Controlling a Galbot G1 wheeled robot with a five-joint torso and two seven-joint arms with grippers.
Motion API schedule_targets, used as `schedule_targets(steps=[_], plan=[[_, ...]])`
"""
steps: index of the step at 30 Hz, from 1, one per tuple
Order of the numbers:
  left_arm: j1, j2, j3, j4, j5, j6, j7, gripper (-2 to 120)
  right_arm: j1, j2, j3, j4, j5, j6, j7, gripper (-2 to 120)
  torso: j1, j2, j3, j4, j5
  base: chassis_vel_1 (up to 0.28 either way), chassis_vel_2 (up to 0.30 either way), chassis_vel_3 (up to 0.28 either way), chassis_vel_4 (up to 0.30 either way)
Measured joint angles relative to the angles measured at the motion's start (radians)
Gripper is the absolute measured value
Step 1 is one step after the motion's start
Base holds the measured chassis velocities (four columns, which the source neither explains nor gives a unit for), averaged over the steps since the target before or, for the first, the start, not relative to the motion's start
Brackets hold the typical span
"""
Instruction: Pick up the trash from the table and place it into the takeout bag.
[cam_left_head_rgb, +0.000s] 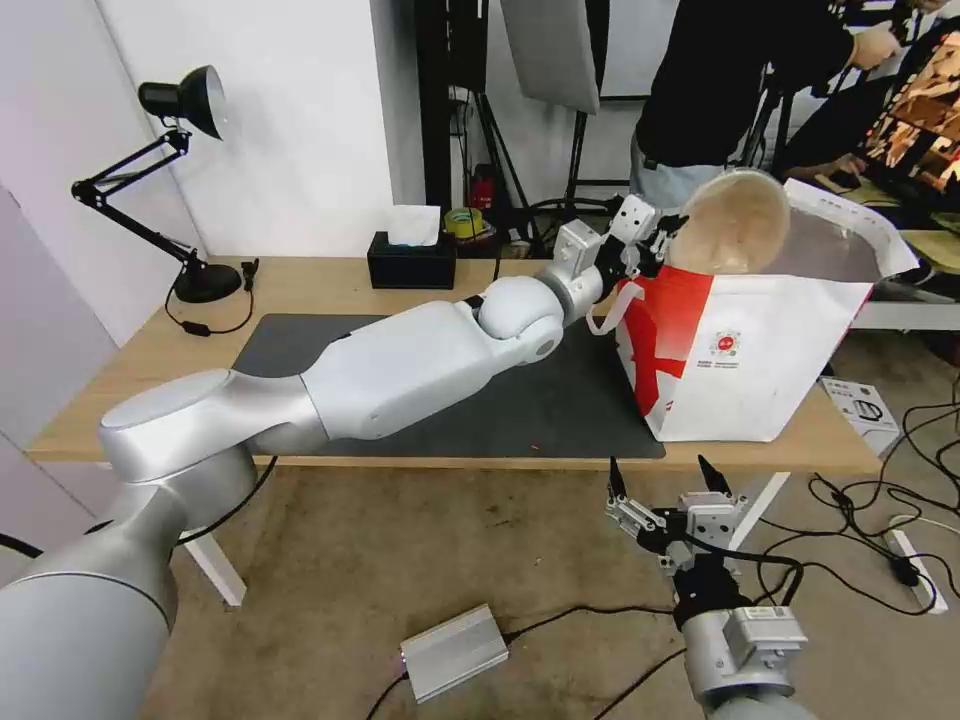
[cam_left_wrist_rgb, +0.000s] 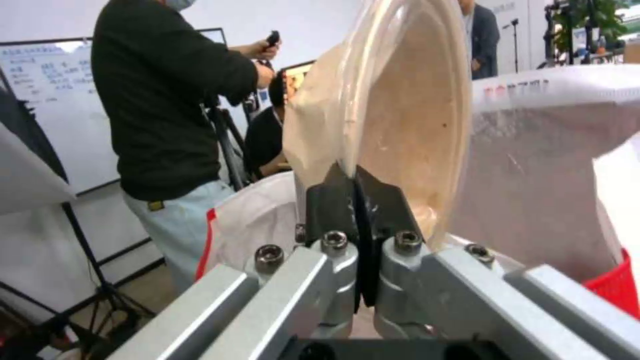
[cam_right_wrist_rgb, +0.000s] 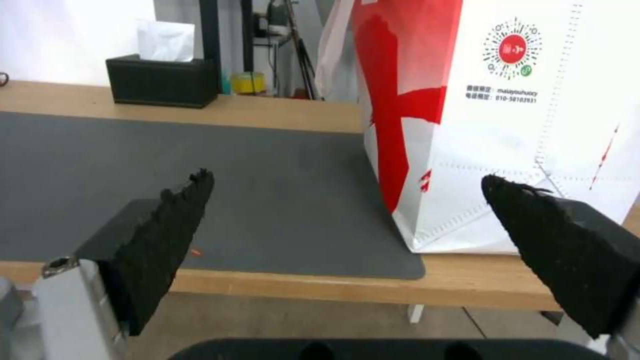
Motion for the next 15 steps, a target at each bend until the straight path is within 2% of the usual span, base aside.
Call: schedule_targets(steps=[4, 5, 6, 9, 11, 15], plan=[[0.001, 0.002, 0.002, 0.001, 0.007, 0.001, -0.003, 1, 0.0, 0.0, 0.0, 0.0, 0.0, 0.0, 0.0, 100, 0.0, 0.0, 0.0, -0.0001, 0.0, 0.0, 0.0, 0.0, 0.0], [0.002, 0.003, 0.003, 0.003, 0.009, 0.002, -0.004, 6, 0.0, 0.0, 0.0, 0.0, 0.0, 0.0, 0.0, 100, 0.0, 0.0, 0.0, -0.0001, 0.0001, 0.0, 0.0, 0.0, 0.0], [0.002, 0.003, 0.003, 0.003, 0.009, 0.002, -0.004, 6, 0.0, 0.0, 0.0, 0.0, 0.0, 0.0, 0.0, 100, 0.0, 0.0, 0.0, -0.0001, 0.0001, 0.0, 0.0, 0.0, 0.0], [0.004, 0.006, 0.003, 0.003, 0.012, 0.003, -0.009, 19, 0.0, 0.0, 0.0, 0.0, 0.0, 0.0, 0.0, 100, 0.0, 0.0, 0.0, -0.0001, 0.0001, 0.0, 0.0, 0.0, 0.0], [0.004, 0.006, 0.002, 0.003, 0.012, 0.003, -0.01, 23, 0.0, 0.0, 0.0, 0.0, 0.0, 0.0, 0.0, 100, 0.0, 0.0, 0.0, -0.0001, 0.0001, 0.0, 0.0, 0.0, 0.0], [0.0, 0.013, 0.002, 0.001, 0.013, 0.003, -0.016, 42, 0.0, 0.0, 0.0, 0.0, 0.0, 0.0, 0.0, 100, 0.0, 0.0, 0.0, -0.0001, 0.0001, 0.0, 0.0, 0.0, 0.0]])
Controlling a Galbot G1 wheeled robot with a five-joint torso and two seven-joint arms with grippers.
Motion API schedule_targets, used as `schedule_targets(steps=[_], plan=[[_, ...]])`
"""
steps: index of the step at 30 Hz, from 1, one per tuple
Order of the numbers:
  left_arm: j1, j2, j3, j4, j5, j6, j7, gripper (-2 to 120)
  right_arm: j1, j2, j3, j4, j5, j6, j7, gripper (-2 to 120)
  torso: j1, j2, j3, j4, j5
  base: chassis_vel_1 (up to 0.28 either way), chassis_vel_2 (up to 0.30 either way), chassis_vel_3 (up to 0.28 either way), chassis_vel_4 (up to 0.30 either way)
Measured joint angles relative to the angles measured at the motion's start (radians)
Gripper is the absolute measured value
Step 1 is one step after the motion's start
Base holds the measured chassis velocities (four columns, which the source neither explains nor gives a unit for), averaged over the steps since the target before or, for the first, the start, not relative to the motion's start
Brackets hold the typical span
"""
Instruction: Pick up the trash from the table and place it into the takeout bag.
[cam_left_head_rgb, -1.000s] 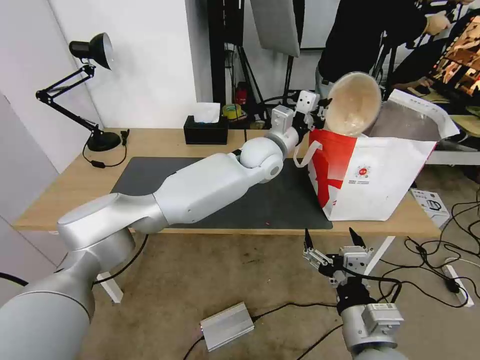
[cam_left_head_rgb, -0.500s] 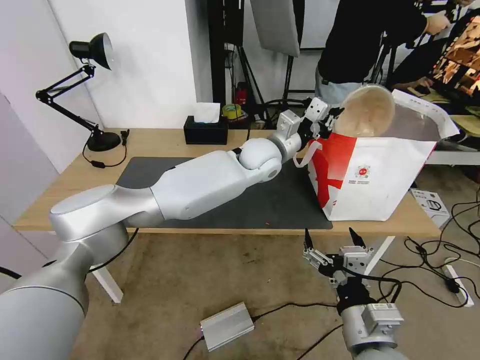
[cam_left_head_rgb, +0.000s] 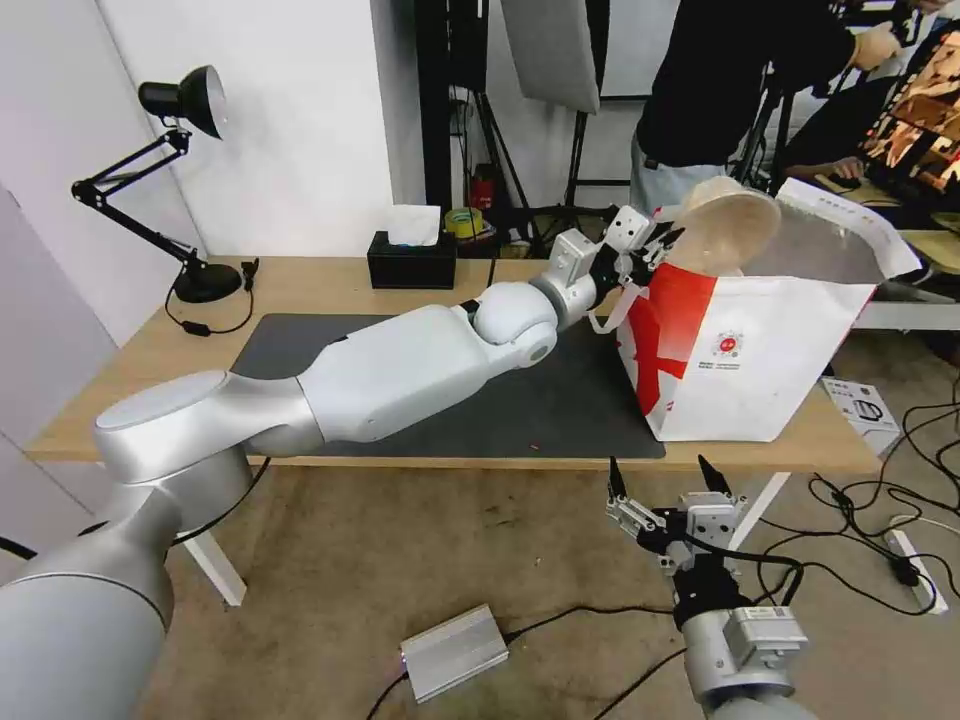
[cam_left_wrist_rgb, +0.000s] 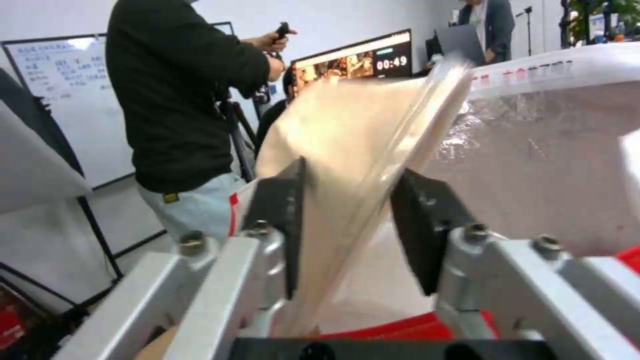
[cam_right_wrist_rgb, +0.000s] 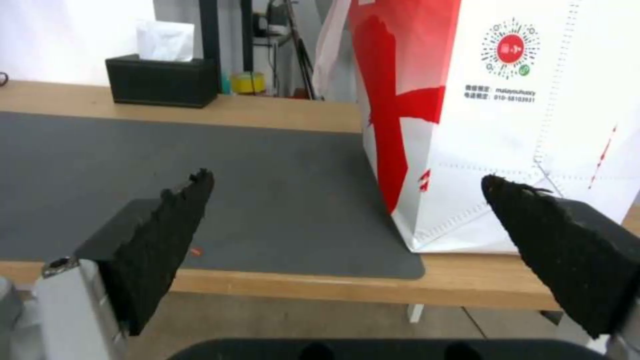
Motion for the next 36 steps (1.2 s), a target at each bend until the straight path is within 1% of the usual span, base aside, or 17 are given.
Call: schedule_targets(steps=[1, 4, 5, 6, 8, 9, 10, 14, 15, 17, 26, 29, 30, 32, 34, 35, 36], plan=[[0.0, 0.0, 0.0, 0.0, 0.0, 0.0, 0.0, 42, 0.0, 0.0, 0.0, 0.0, 0.0, 0.0, 0.0, 100, 0.0, 0.0, 0.0, 0.0, 0.0, 0.0, 0.0, 0.0, 0.0], [-0.003, 0.006, 0.0, -0.007, 0.0, 0.0, -0.014, 56, 0.0, 0.0, 0.0, 0.0, 0.0, 0.0, 0.0, 100, 0.0, 0.0, 0.0, 0.0, 0.0, 0.0, 0.0, 0.0, 0.0], [-0.003, 0.006, 0.0, -0.007, 0.0, 0.0, -0.014, 56, 0.0, 0.0, 0.0, 0.0, 0.0, 0.0, 0.0, 100, 0.0, 0.0, 0.0, 0.0, 0.0, 0.0, 0.0, 0.0, 0.0], [-0.004, 0.008, 0.0, -0.01, 0.0, 0.0, -0.017, 59, 0.0, 0.0, 0.0, 0.0, 0.0, 0.0, 0.0, 100, 0.0, 0.0, 0.0, 0.0, 0.0, 0.0, 0.0, 0.0, 0.0], [-0.008, 0.014, 0.001, -0.017, 0.001, -0.001, -0.022, 71, 0.0, 0.0, 0.0, 0.0, 0.0, 0.0, 0.0, 100, 0.0, 0.0, 0.0, 0.0, 0.0, 0.0, 0.0, 0.0, 0.0], [-0.009, 0.016, 0.001, -0.02, 0.001, -0.001, -0.024, 74, 0.0, 0.0, 0.0, 0.0, 0.0, 0.0, 0.0, 100, 0.0, 0.0, 0.0, 0.0, 0.0, 0.0, 0.0, 0.0, 0.0], [-0.009, 0.016, 0.001, -0.02, 0.001, -0.001, -0.024, 74, 0.0, 0.0, 0.0, 0.0, 0.0, 0.0, 0.0, 100, 0.0, 0.0, 0.0, 0.0, 0.0, 0.0, 0.0, 0.0, 0.0], [-0.02, 0.027, 0.013, -0.037, 0.002, -0.006, -0.041, 92, 0.0, 0.0, 0.0, 0.0, 0.0, 0.0, 0.0, 100, 0.0, 0.0, 0.0, 0.0, 0.0, 0.0, 0.0, 0.0, 0.0], [-0.02, 0.027, 0.013, -0.037, 0.002, -0.006, -0.041, 92, 0.0, 0.0, 0.0, 0.0, 0.0, 0.0, 0.0, 100, 0.0, 0.0, 0.0, 0.0, 0.0, 0.0, 0.0, 0.0, 0.0], [-0.027, 0.03, 0.019, -0.044, 0.002, -0.007, -0.049, 99, 0.0, 0.0, 0.0, 0.0, 0.0, 0.0, 0.0, 100, 0.0, 0.0, 0.0, 0.0, 0.0, 0.0, 0.0, 0.0, 0.0], [-0.044, 0.034, 0.028, -0.069, 0.001, -0.01, -0.087, 100, 0.0, 0.0, 0.0, 0.0, 0.0, 0.0, 0.0, 100, 0.0, 0.0, 0.0, 0.0, 0.0, 0.0, 0.0, 0.0, 0.0], [-0.044, 0.032, 0.009, -0.073, -0.002, -0.033, -0.112, 100, 0.0, 0.0, 0.0, 0.0, 0.0, 0.0, 0.0, 100, 0.0, 0.0, 0.0, -0.0001, 0.0002, 0.0, 0.0, 0.0, 0.0], [-0.042, 0.034, -0.006, -0.081, -0.002, -0.053, -0.13, 100, 0.0, 0.0, 0.0, 0.0, 0.0, 0.0, 0.0, 100, 0.0, 0.0, 0.0, -0.0001, 0.0002, 0.0, 0.0, 0.0, 0.0], [-0.039, 0.036, -0.01, -0.087, -0.002, -0.058, -0.139, 100, 0.0, 0.0, 0.0, 0.0, 0.0, 0.0, 0.0, 100, 0.0, 0.0, 0.0, -0.0001, 0.0002, 0.0, 0.0, 0.0, 0.0], [-0.021, 0.054, -0.032, -0.121, 0.01, -0.068, -0.188, 100, 0.0, 0.0, 0.0, 0.0, 0.0, 0.0, 0.0, 100, 0.0, 0.0, 0.0, -0.0002, 0.0001, 0.0, 0.0, 0.0, 0.0], [-0.013, 0.063, -0.041, -0.136, 0.018, -0.07, -0.204, 100, 0.0, 0.0, 0.0, 0.0, 0.0, 0.0, 0.0, 100, 0.0, 0.0, 0.0, -0.0002, 0.0001, 0.0, 0.0, 0.0, 0.0], [-0.013, 0.063, -0.041, -0.136, 0.018, -0.07, -0.204, 100, 0.0, 0.0, 0.0, 0.0, 0.0, 0.0, 0.0, 100, 0.0, 0.0, 0.0, -0.0002, 0.0001, 0.0, 0.0, 0.0, 0.0]])
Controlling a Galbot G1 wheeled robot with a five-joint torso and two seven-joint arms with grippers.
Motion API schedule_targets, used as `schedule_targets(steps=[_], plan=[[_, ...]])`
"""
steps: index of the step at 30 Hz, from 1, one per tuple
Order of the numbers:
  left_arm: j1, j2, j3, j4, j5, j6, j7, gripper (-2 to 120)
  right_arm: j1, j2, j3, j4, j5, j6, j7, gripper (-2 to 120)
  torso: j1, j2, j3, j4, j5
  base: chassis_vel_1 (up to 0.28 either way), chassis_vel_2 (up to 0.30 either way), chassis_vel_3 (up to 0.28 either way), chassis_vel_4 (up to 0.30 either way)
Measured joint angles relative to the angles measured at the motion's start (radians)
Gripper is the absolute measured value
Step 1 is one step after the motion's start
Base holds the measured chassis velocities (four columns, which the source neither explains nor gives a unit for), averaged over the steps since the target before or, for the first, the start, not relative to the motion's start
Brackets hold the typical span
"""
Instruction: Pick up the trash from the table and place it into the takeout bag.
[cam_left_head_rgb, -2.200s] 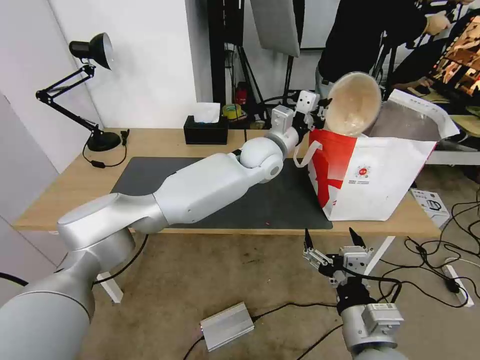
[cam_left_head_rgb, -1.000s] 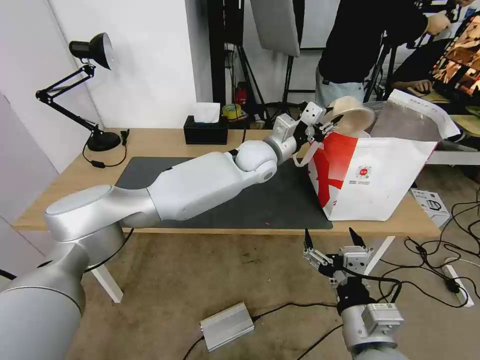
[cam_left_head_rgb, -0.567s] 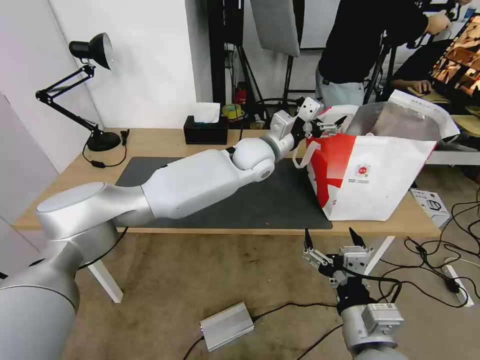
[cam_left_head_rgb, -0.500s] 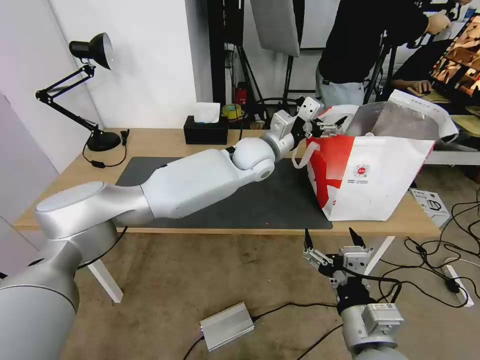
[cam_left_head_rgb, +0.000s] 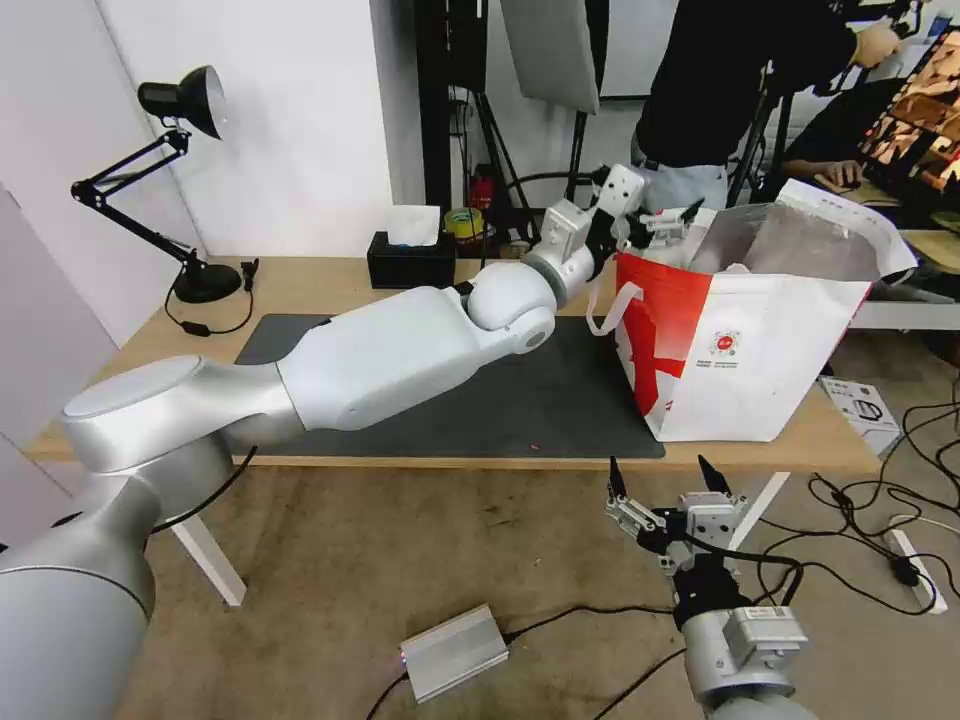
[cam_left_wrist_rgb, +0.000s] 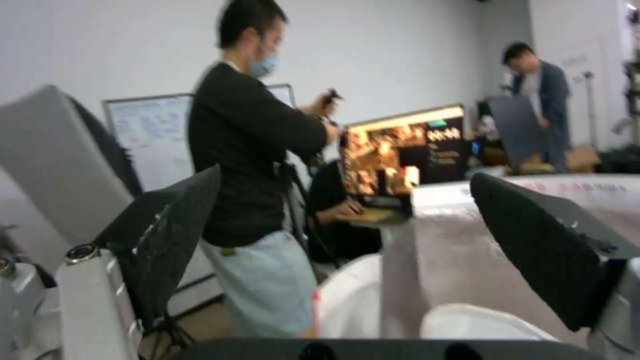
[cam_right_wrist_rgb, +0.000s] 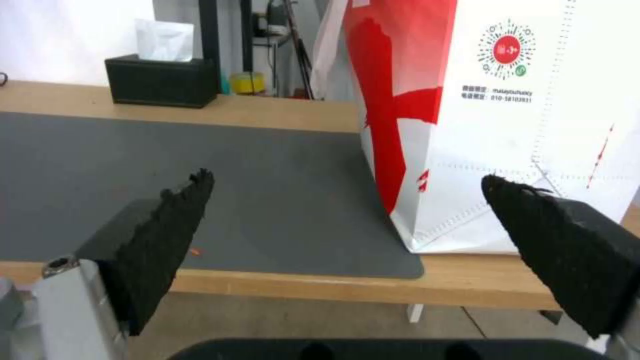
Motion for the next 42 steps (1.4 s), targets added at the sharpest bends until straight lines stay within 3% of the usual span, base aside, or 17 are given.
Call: schedule_targets(steps=[4, 7, 9, 10, 14, 15, 18, 19, 22, 24, 25, 26, 28, 36, 40, 42], plan=[[0.057, 0.064, -0.049, -0.086, 0.052, -0.001, -0.059, 100, 0.0, 0.0, 0.0, 0.0, 0.0, 0.0, 0.0, 100, 0.0, 0.0, 0.0, 0.0, -0.0001, 0.0, 0.0, 0.0, 0.0], [0.134, 0.137, -0.11, -0.175, 0.092, -0.001, -0.108, 100, 0.0, 0.0, 0.0, 0.0, 0.0, 0.0, 0.0, 100, 0.0, 0.0, 0.0, 0.0004, -0.0003, 0.0, 0.0, 0.0, 0.0], [0.229, 0.221, -0.174, -0.265, 0.137, 0.002, -0.137, 100, 0.0, 0.0, 0.0, 0.0, 0.0, 0.0, 0.0, 100, 0.0, 0.0, 0.0, -0.0001, -0.0003, 0.0, 0.0, 0.0, 0.0], [0.229, 0.221, -0.174, -0.265, 0.137, 0.002, -0.137, 100, 0.0, 0.0, 0.0, 0.0, 0.0, 0.0, 0.0, 100, 0.0, 0.0, 0.0, -0.0001, -0.0003, 0.0, 0.0, 0.0, 0.0], [0.43, 0.357, -0.337, -0.424, 0.19, 0.023, -0.159, 100, 0.0, 0.0, 0.0, 0.0, 0.0, 0.0, 0.0, 100, 0.0, 0.0, 0.0, 0.0008, -0.0006, 0.0, 0.0, 0.0, 0.0], [0.43, 0.357, -0.337, -0.424, 0.19, 0.023, -0.159, 100, 0.0, 0.0, 0.0, 0.0, 0.0, 0.0, 0.0, 100, 0.0, 0.0, 0.0, 0.0008, -0.0006, 0.0, 0.0, 0.0, 0.0], [0.63, 0.413, -0.507, -0.536, 0.258, 0.035, -0.163, 100, 0.0, 0.0, 0.0, 0.0, 0.0, 0.0, 0.0, 100, 0.0, 0.0, 0.0, 0.0005, -0.0004, 0.0, 0.0, 0.0, 0.0], [0.63, 0.413, -0.507, -0.536, 0.258, 0.035, -0.163, 100, 0.0, 0.0, 0.0, 0.0, 0.0, 0.0, 0.0, 100, 0.0, 0.0, 0.0, 0.0005, -0.0004, 0.0, 0.0, 0.0, 0.0], [0.852, 0.408, -0.667, -0.62, 0.349, 0.048, -0.163, 100, 0.0, 0.0, 0.0, 0.0, 0.0, 0.0, 0.0, 100, 0.0, 0.0, 0.0, 0.0001, -0.0005, 0.0, 0.0, 0.0, 0.0], [0.859, 0.408, -0.672, -0.622, 0.353, 0.048, -0.163, 100, 0.0, 0.0, 0.0, 0.0, 0.0, 0.0, 0.0, 100, 0.0, 0.0, 0.0, 0.0, -0.0003, 0.0, 0.0, 0.0, 0.0], [0.955, 0.394, -0.742, -0.656, 0.394, 0.051, -0.152, 100, 0.0, 0.0, 0.0, 0.0, 0.0, 0.0, 0.0, 100, 0.0, 0.0, 0.0, -0.0001, 0.0, 0.0, 0.0, 0.0, 0.0], [0.955, 0.394, -0.742, -0.656, 0.394, 0.051, -0.152, 100, 0.0, 0.0, 0.0, 0.0, 0.0, 0.0, 0.0, 100, 0.0, 0.0, 0.0, -0.0001, 0.0, 0.0, 0.0, 0.0, 0.0], [1.273, 0.337, -0.94, -0.751, 0.55, 0.022, -0.116, 100, 0.0, 0.0, 0.0, 0.0, 0.0, 0.0, 0.0, 100, 0.0, 0.0, 0.0, 0.0007, -0.0003, 0.0, 0.0, 0.0, 0.0], [1.482, 0.206, -0.988, -0.765, 0.718, -0.049, -0.111, 100, 0.0, 0.0, 0.0, 0.0, 0.0, 0.0, 0.0, 100, 0.0, 0.0, 0.0, -0.0002, 0.0001, 0.0, 0.0, 0.0, 0.0], [1.665, 0.077, -1.027, -0.765, 0.863, -0.127, -0.096, 100, 0.0, 0.0, 0.0, 0.0, 0.0, 0.0, 0.0, 100, 0.0, 0.0, 0.0, 0.0002, 0.0, 0.0, 0.0, 0.0, 0.0], [1.707, 0.047, -1.041, -0.763, 0.891, -0.149, -0.09, 100, 0.0, 0.0, 0.0, 0.0, 0.0, 0.0, 0.0, 100, 0.0, 0.0, 0.0, 0.0002, 0.0001, 0.0, 0.0, 0.0, 0.0]])
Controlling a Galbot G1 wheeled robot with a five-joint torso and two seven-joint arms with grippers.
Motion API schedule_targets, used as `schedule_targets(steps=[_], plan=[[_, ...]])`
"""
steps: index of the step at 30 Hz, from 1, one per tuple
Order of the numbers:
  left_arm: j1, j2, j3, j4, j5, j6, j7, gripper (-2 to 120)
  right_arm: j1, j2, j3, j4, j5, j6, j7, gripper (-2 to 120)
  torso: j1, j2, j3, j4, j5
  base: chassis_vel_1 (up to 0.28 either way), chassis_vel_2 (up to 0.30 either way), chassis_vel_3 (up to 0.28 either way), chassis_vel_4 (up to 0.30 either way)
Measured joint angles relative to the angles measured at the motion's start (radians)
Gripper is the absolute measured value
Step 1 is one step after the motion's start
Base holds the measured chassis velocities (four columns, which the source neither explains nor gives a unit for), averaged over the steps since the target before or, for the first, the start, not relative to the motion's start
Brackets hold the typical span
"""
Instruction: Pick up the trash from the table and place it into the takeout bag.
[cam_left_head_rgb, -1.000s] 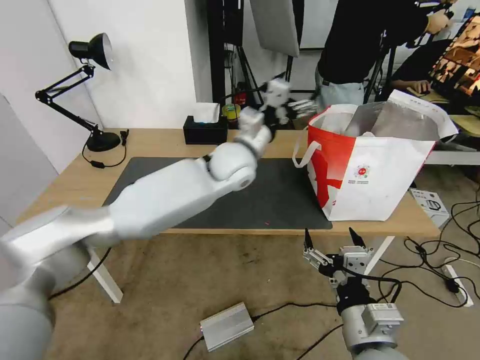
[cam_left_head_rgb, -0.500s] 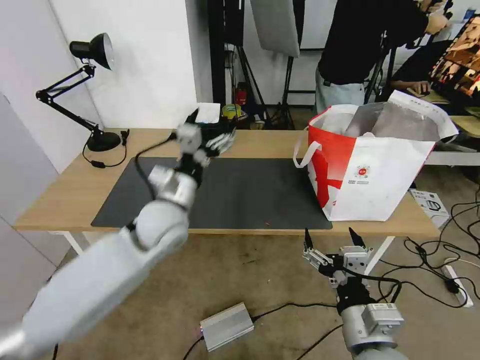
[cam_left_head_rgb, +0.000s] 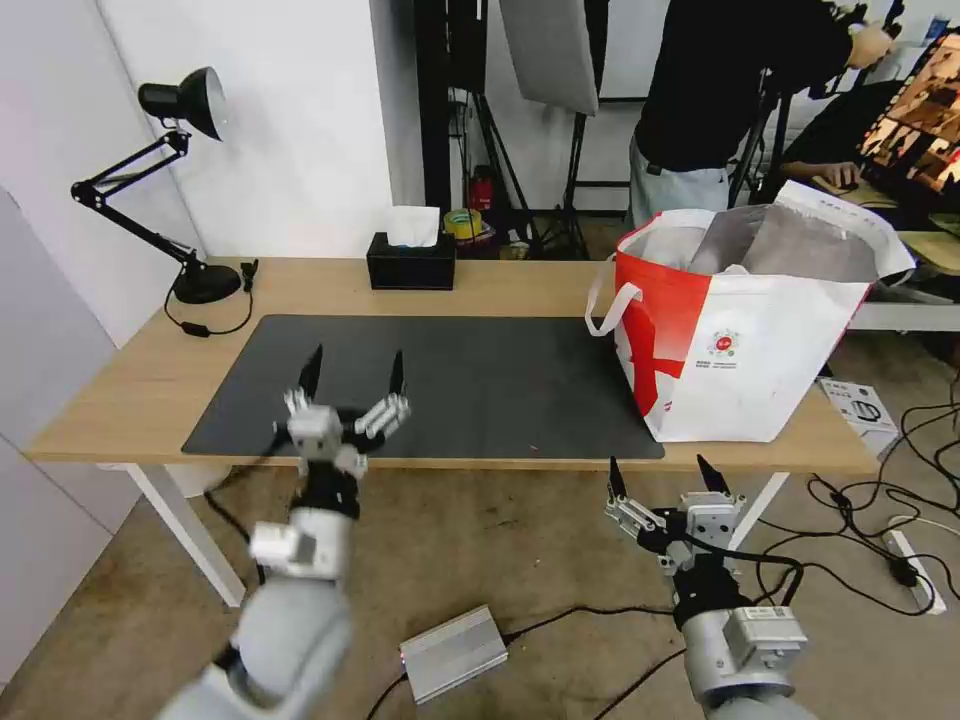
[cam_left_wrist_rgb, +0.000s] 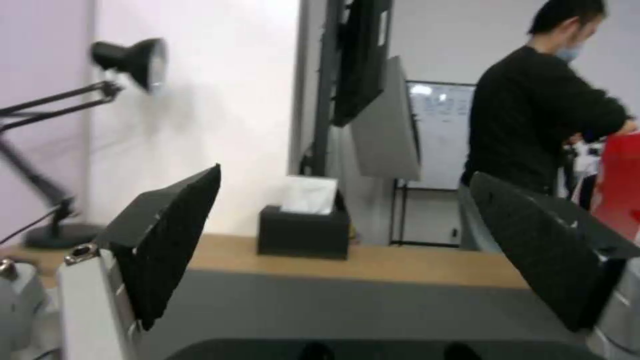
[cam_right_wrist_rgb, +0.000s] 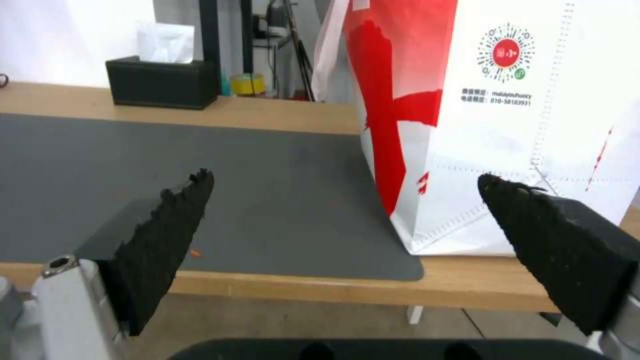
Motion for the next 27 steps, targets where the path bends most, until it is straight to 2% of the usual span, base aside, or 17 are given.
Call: schedule_targets(steps=[2, 7, 22, 27], plan=[[0.056, -0.048, -0.019, 0.005, 0.054, -0.034, 0.003, 100, 0.0, 0.0, 0.0, 0.0, 0.0, 0.0, 0.0, 100, 0.0, 0.0, 0.0, 0.0, 0.0001, 0.0, 0.0, 0.0, 0.0], [0.125, -0.106, -0.019, -0.001, 0.108, -0.064, 0.003, 100, 0.0, 0.0, 0.0, 0.0, 0.0, 0.0, 0.0, 100, 0.0, 0.0, 0.0, -0.0001, -0.0001, 0.0, 0.0, 0.0, 0.0], [0.225, -0.203, -0.013, 0.027, 0.2, -0.122, -0.002, 100, 0.0, 0.0, 0.0, 0.0, 0.0, 0.0, 0.0, 100, 0.0, 0.0, 0.0, -0.0001, -0.0001, 0.0, 0.0, 0.0, 0.0], [0.232, -0.216, -0.012, 0.033, 0.206, -0.127, -0.002, 100, 0.0, 0.0, 0.0, 0.0, 0.0, 0.0, 0.0, 100, 0.0, 0.0, 0.0, -0.0001, -0.0001, 0.0, 0.0, 0.0, 0.0]])
